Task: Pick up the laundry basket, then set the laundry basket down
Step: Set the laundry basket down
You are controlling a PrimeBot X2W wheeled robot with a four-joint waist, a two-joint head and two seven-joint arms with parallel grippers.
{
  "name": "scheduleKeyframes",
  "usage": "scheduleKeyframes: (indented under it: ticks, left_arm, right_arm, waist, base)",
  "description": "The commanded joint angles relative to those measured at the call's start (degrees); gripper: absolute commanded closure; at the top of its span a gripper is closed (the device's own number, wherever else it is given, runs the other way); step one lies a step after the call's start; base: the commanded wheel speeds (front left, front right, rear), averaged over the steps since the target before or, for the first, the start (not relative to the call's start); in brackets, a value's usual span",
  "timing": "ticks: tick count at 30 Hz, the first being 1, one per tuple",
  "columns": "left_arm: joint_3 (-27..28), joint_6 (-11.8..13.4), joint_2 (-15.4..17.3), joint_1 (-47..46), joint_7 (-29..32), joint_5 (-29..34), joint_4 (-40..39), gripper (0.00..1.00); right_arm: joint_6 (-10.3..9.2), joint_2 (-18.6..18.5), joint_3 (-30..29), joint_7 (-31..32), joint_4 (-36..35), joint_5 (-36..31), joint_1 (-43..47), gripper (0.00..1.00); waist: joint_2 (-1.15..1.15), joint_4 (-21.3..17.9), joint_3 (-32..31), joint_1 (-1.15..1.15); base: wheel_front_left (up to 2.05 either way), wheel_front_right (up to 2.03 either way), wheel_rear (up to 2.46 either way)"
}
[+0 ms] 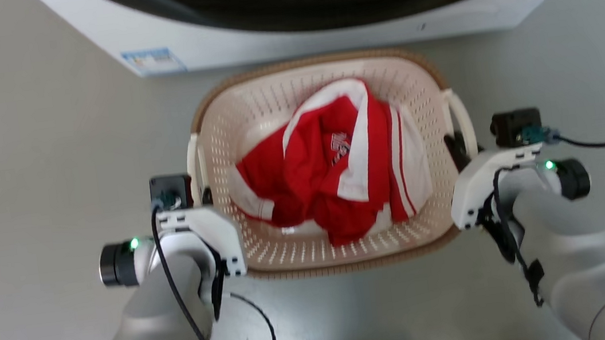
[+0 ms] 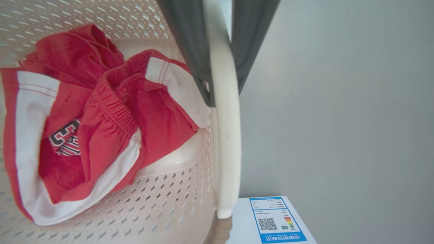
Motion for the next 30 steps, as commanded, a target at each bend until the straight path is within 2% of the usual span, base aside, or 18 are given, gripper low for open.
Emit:
scheduleKeyframes:
  ticks: [1, 8, 16, 30]
  left_arm:
    - [1.06, 0.65, 1.55, -1.82, -0.63, 0.31, -0.8, 1.0]
    - [0.7, 1.09, 1.55, -6.03, -0.76, 0.19, -1.45, 1.0]
    - [2.09, 2.64, 1.88, -9.74, -0.79, 2.34, -3.81, 1.0]
    - [4.82, 3.06, 1.93, -11.18, -0.79, 7.42, -6.88, 1.0]
  right_arm:
    - [0.43, 0.73, -0.96, -1.21, -0.84, -2.47, -0.73, 1.0]
    - [0.43, 0.73, -9.38, -1.42, -0.84, -10.97, -3.83, 1.0]
    - [0.43, 0.73, -16.51, -1.87, -0.84, -18.1, -6.69, 1.0]
    - [0.43, 0.73, -20.53, -2.33, -0.84, -22.65, -10.02, 1.0]
  waist:
    - [0.0, 1.47, 5.93, 0.0]
    - [0.0, 2.53, 12.65, 0.0]
    - [0.0, 3.41, 16.97, 0.0]
    - [0.0, 3.79, 19.92, 0.0]
  base:
    - [0.0, 0.0, 0.0]
    - [0.0, 0.0, 0.0]
    - [0.0, 0.0, 0.0]
    - [0.0, 0.0, 0.0]
